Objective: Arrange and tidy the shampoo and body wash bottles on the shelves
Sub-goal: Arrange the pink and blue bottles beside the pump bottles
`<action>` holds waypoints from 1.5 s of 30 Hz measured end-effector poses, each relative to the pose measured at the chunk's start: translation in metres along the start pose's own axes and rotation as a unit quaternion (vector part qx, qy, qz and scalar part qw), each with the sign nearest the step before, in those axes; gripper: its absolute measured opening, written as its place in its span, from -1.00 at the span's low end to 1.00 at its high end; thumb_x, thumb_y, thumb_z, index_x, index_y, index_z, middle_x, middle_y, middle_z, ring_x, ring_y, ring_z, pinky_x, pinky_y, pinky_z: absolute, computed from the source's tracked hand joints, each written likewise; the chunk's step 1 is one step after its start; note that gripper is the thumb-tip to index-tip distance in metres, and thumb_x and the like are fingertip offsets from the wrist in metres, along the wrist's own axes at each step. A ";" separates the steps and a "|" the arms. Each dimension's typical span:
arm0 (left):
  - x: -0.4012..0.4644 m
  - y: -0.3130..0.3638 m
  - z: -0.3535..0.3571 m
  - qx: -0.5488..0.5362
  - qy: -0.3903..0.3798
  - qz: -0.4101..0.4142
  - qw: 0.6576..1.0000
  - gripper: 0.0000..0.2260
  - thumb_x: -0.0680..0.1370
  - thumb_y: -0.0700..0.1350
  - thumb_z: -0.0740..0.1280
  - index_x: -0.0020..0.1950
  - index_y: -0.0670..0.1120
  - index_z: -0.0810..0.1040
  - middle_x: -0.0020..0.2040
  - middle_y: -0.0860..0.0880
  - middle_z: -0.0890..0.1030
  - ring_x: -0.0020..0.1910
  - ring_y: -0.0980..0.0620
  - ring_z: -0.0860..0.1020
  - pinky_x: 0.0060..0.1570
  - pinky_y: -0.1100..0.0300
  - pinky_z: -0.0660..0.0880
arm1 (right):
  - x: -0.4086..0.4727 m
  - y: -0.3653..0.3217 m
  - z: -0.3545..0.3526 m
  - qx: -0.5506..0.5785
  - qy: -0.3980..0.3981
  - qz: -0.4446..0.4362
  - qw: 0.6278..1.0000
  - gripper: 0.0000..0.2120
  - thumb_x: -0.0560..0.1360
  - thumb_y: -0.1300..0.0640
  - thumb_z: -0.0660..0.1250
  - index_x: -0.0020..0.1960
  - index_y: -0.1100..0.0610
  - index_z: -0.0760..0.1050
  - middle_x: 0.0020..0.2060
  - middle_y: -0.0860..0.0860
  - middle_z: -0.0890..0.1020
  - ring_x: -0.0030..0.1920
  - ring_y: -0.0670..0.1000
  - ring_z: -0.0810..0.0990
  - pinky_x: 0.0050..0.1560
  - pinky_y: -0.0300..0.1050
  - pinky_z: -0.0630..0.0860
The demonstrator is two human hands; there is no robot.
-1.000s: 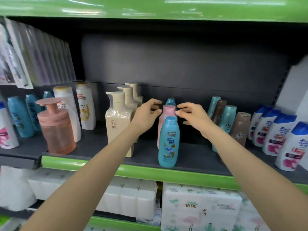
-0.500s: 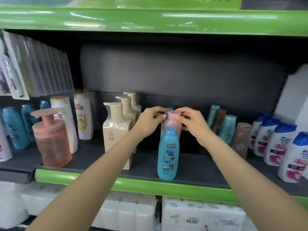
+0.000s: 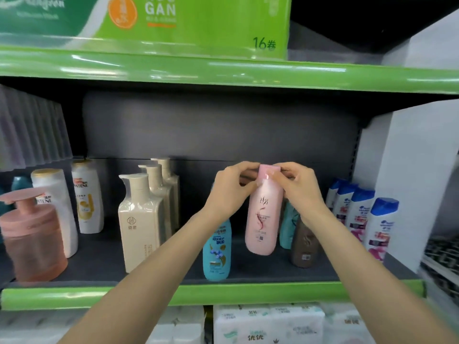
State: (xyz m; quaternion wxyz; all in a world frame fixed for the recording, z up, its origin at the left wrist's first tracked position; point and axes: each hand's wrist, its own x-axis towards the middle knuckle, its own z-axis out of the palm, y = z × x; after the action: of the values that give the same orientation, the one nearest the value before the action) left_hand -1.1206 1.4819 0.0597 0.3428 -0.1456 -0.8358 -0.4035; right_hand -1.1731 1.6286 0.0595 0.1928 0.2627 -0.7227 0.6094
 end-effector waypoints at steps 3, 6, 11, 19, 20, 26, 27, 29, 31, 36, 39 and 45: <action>-0.013 0.006 0.006 -0.022 -0.022 -0.001 0.999 -0.64 0.49 -0.22 0.39 0.27 -0.04 0.51 0.05 0.04 0.63 -0.01 0.20 0.56 -0.01 0.51 0.44 | -0.010 -0.001 -0.011 0.023 0.004 0.046 0.999 -0.92 0.53 0.17 0.33 -0.05 0.02 0.57 -0.14 -0.04 0.63 -0.09 -0.02 0.63 -0.15 -0.09 0.61; -0.026 0.006 0.009 -0.010 -0.070 -0.028 0.997 -0.49 0.46 -0.14 0.43 0.39 0.01 0.39 0.08 0.04 0.59 0.00 0.15 0.57 -0.03 0.42 0.49 | -0.019 -0.003 -0.015 0.053 0.003 0.085 0.995 -0.90 0.53 0.18 0.32 0.03 0.07 0.56 -0.13 -0.06 0.61 -0.11 -0.08 0.60 -0.28 -0.22 0.56; -0.048 0.004 0.014 -0.131 -0.069 -0.158 0.976 -0.59 0.44 -0.14 0.46 0.25 -0.05 0.46 0.01 -0.06 0.62 0.01 0.00 0.61 -0.09 0.05 0.62 | -0.028 -0.006 -0.016 0.060 0.008 0.092 0.994 -0.90 0.54 0.19 0.30 0.04 0.06 0.53 -0.17 -0.14 0.57 -0.18 -0.15 0.57 -0.39 -0.37 0.53; -0.071 0.002 0.019 -0.244 -0.030 -0.223 0.943 -0.73 0.44 -0.22 0.44 0.13 -0.09 0.56 -0.08 -0.14 0.67 -0.09 -0.05 0.65 -0.12 0.01 0.62 | -0.056 0.010 -0.016 0.131 -0.046 0.160 0.977 -0.76 0.56 0.12 0.29 0.14 0.22 0.57 0.02 0.11 0.66 0.02 0.05 0.65 -0.16 -0.21 0.63; -0.074 0.002 0.019 -0.256 -0.018 -0.229 0.939 -0.74 0.45 -0.22 0.43 0.12 -0.09 0.55 -0.10 -0.12 0.67 -0.12 -0.02 0.65 -0.16 0.06 0.62 | -0.063 0.012 -0.016 0.138 -0.065 0.168 0.974 -0.77 0.56 0.13 0.29 0.14 0.22 0.56 0.02 0.10 0.67 0.02 0.05 0.66 -0.14 -0.20 0.63; -0.082 0.004 0.017 -0.281 0.019 -0.239 0.929 -0.76 0.47 -0.22 0.40 0.12 -0.07 0.54 -0.17 -0.04 0.67 -0.28 0.13 0.65 -0.34 0.28 0.56 | -0.095 0.024 -0.017 0.158 -0.143 0.194 0.958 -0.78 0.50 0.16 0.36 0.12 0.19 0.56 -0.04 0.07 0.70 -0.06 0.07 0.69 -0.19 -0.04 0.64; -0.084 0.004 0.019 -0.269 0.018 -0.237 0.933 -0.75 0.47 -0.22 0.40 0.13 -0.07 0.54 -0.16 -0.03 0.67 -0.29 0.15 0.65 -0.34 0.29 0.56 | -0.096 0.024 -0.016 0.155 -0.143 0.194 0.958 -0.78 0.49 0.17 0.37 0.12 0.20 0.56 -0.04 0.08 0.70 -0.07 0.07 0.70 -0.20 -0.03 0.64; -0.088 0.002 0.023 -0.245 0.019 -0.227 0.942 -0.73 0.47 -0.21 0.40 0.17 -0.08 0.54 -0.16 0.01 0.66 -0.27 0.20 0.63 -0.33 0.31 0.55 | -0.098 0.026 -0.015 0.155 -0.135 0.201 0.958 -0.76 0.48 0.17 0.39 0.12 0.22 0.56 -0.06 0.09 0.70 -0.10 0.06 0.70 -0.25 -0.03 0.63; -0.091 -0.002 0.026 -0.199 0.008 -0.199 0.960 -0.67 0.48 -0.19 0.40 0.24 -0.07 0.51 -0.09 0.03 0.64 -0.21 0.21 0.62 -0.25 0.32 0.54 | -0.099 0.027 -0.013 0.160 -0.126 0.213 0.956 -0.76 0.47 0.18 0.40 0.11 0.23 0.56 -0.08 0.11 0.70 -0.13 0.06 0.71 -0.28 -0.04 0.62; -0.101 -0.001 0.027 0.043 -0.120 -0.128 0.984 -0.36 0.39 -0.06 0.49 0.41 -0.01 0.31 0.10 0.02 0.53 0.02 0.04 0.54 0.01 0.18 0.50 | -0.095 0.027 -0.009 0.156 -0.059 0.237 0.957 -0.77 0.48 0.17 0.41 0.09 0.27 0.56 -0.07 0.14 0.69 -0.16 0.09 0.71 -0.29 -0.01 0.64; -0.107 0.004 0.033 0.155 -0.137 -0.120 0.971 -0.09 0.29 0.11 0.53 0.50 0.02 0.09 0.12 0.03 0.36 0.03 0.07 0.39 0.03 0.18 0.40 | -0.091 0.027 -0.007 0.158 -0.027 0.235 0.959 -0.79 0.48 0.17 0.41 0.05 0.26 0.56 -0.09 0.14 0.70 -0.16 0.10 0.71 -0.29 0.00 0.65; -0.106 0.000 0.032 0.104 -0.091 -0.095 0.986 -0.09 0.29 0.01 0.55 0.51 0.00 0.13 0.15 0.08 0.39 0.10 0.14 0.40 0.06 0.37 0.30 | -0.087 0.030 -0.012 0.195 -0.049 0.209 0.957 -0.79 0.53 0.13 0.33 0.10 0.21 0.57 -0.01 0.11 0.68 -0.07 0.04 0.70 -0.18 -0.08 0.64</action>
State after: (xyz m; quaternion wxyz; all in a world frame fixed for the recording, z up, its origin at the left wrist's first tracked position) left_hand -1.0582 1.5102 -0.0272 0.2384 -0.0657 -0.9109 -0.3304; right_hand -1.1229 1.6566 -0.0138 -0.0296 0.1677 -0.6370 0.7518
